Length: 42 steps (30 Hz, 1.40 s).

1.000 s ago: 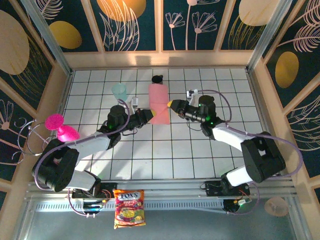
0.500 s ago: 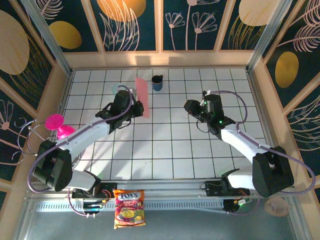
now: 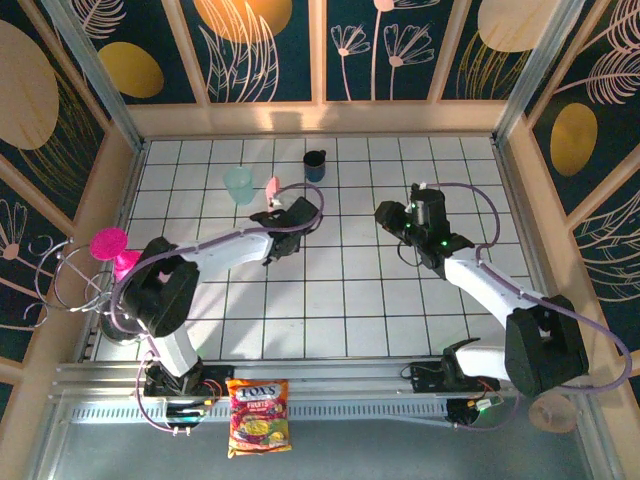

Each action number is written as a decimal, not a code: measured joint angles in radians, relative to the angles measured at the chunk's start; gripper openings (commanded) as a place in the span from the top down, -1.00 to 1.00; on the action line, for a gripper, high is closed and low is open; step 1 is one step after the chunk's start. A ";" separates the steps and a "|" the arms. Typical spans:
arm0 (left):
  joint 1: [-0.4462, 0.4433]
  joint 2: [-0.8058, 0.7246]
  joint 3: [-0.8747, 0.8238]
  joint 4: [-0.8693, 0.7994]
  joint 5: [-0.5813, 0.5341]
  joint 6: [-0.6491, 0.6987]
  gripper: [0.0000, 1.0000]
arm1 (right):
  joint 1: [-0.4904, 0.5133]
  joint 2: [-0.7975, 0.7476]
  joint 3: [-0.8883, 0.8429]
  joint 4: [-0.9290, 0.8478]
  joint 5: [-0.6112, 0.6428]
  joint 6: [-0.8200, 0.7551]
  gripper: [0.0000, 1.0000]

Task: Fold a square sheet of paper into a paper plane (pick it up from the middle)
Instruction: Turn over the paper at the center of the table, then move the paper to the center of the table.

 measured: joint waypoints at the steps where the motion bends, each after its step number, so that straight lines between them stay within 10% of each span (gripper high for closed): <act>1: -0.010 0.025 0.010 0.000 -0.005 -0.005 0.83 | -0.002 -0.003 0.000 -0.002 0.003 0.000 0.37; 8: -0.076 0.188 0.079 0.020 0.003 -0.049 0.76 | -0.010 -0.012 -0.004 -0.008 0.009 0.000 0.38; 22: -0.057 0.109 0.016 0.239 0.410 -0.097 -0.20 | -0.017 0.003 -0.016 0.001 -0.025 0.002 0.38; 42: 0.252 -0.288 -0.468 0.529 0.718 -0.266 -0.68 | 0.324 0.529 0.262 0.094 -0.129 0.016 0.49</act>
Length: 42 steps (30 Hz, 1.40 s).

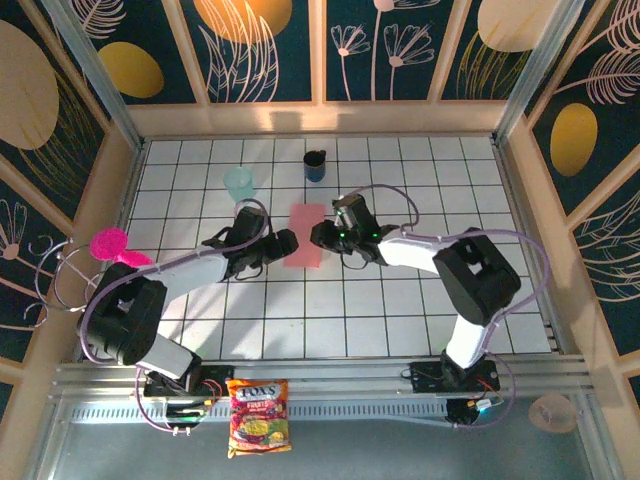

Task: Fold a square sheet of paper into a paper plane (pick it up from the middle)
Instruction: Move the paper to the center of the table, then third fold the triangle at the center of the table.

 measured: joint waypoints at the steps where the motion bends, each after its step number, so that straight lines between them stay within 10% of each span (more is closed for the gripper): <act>1: 0.008 -0.011 -0.014 0.006 0.005 -0.006 -0.72 | 0.005 0.016 0.011 0.003 -0.006 0.003 0.49; 25: 0.071 -0.074 -0.091 0.135 0.166 -0.018 -0.76 | 0.011 0.180 0.117 -0.104 0.009 0.009 0.56; 42: 0.042 -0.002 -0.095 0.138 0.270 -0.036 -0.50 | -0.085 -0.021 -0.127 0.044 -0.146 0.018 0.53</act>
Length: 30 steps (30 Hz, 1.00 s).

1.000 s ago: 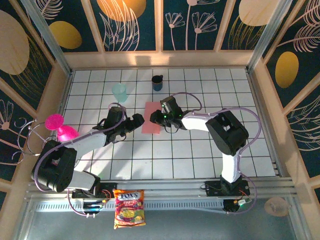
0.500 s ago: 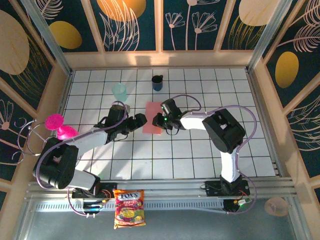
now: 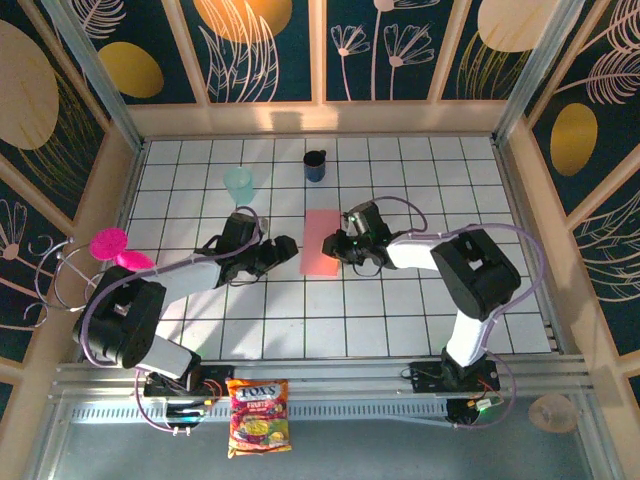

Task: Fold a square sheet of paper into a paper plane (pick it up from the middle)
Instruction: Third fold the triangle at the center of the table.

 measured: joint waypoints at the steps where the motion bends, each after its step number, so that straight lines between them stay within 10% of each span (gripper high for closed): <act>1: -0.004 0.005 0.000 0.003 0.003 -0.004 -0.48 | 0.000 -0.014 0.001 0.006 0.006 0.009 0.54; 30: -0.054 0.117 0.065 -0.027 0.058 0.028 0.08 | -0.007 0.070 0.006 -0.001 0.070 0.077 0.62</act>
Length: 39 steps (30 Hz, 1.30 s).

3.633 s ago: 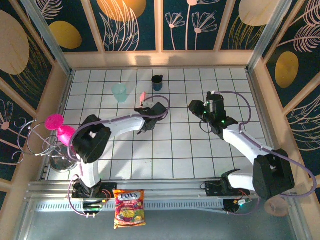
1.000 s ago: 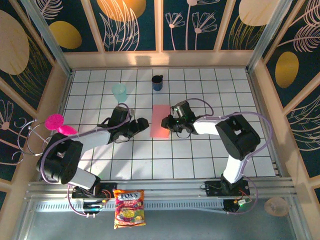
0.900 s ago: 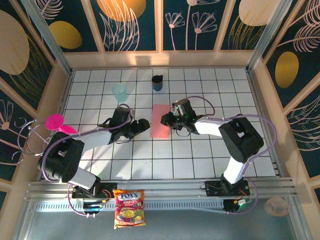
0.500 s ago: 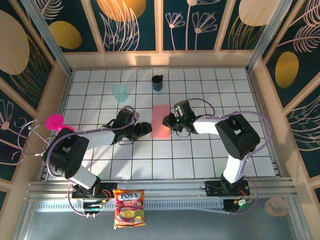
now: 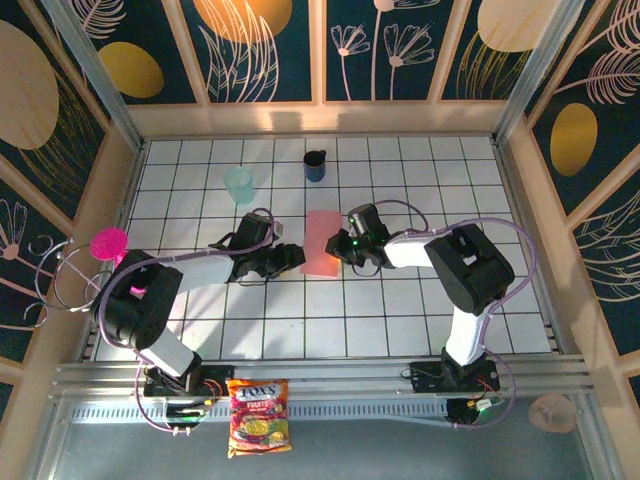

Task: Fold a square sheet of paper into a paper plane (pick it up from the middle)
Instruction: Third fold the triangle at the center of the table.

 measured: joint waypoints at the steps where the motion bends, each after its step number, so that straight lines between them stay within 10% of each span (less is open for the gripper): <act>1: -0.002 0.004 0.000 0.000 0.000 0.000 0.10 | 0.000 0.000 0.000 0.000 0.000 0.000 0.62; 39: -0.026 0.150 0.106 0.042 0.045 0.012 0.39 | 0.000 0.000 -0.008 0.012 0.001 0.004 0.66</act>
